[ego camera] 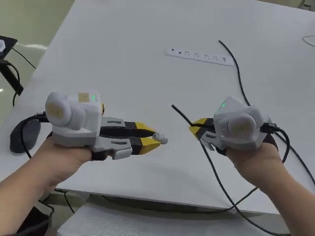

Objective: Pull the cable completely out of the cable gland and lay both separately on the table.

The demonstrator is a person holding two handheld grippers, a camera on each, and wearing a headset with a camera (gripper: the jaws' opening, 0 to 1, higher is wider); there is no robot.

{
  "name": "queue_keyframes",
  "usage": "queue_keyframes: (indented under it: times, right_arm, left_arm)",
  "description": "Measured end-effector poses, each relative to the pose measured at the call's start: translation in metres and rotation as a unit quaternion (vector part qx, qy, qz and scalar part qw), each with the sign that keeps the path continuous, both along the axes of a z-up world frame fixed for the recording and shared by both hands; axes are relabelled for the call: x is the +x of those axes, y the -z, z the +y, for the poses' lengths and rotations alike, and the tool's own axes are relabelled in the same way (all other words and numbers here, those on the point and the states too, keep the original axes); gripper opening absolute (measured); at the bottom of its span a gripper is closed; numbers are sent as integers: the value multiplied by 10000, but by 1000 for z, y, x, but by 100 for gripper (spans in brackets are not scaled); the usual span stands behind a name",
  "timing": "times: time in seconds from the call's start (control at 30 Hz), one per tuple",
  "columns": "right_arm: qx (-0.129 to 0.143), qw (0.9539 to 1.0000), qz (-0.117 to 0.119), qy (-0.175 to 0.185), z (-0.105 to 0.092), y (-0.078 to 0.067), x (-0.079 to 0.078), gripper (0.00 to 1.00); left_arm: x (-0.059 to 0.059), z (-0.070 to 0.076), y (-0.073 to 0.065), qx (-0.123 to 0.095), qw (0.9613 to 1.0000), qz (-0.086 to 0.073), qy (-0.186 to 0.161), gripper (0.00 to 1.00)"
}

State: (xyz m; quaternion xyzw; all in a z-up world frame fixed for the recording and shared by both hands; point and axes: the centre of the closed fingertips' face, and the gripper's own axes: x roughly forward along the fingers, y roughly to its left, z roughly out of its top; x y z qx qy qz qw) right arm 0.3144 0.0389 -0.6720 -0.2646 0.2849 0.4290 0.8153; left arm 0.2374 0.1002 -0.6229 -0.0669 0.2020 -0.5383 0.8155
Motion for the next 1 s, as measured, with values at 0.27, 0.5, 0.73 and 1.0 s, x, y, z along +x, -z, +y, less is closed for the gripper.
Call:
queue_keyframes:
  times: [0.27,0.5,0.73,1.0]
  right_arm:
    - [-150,9999,55,29,32,10,21,0]
    - [-215,9996,139,97,53,18,44,0]
    - [-329,9993,179,1,77,29,61,0]
    - [-464,9984,295,-160,101,49,76,0]
  left_arm:
    - [-6,22,12,12,10000,79,-51,15]
    - [-7,36,20,-16,9999,121,-63,15]
    - [-4,51,23,-90,9997,192,-116,15]
    - [7,69,27,-112,9994,199,-271,15]
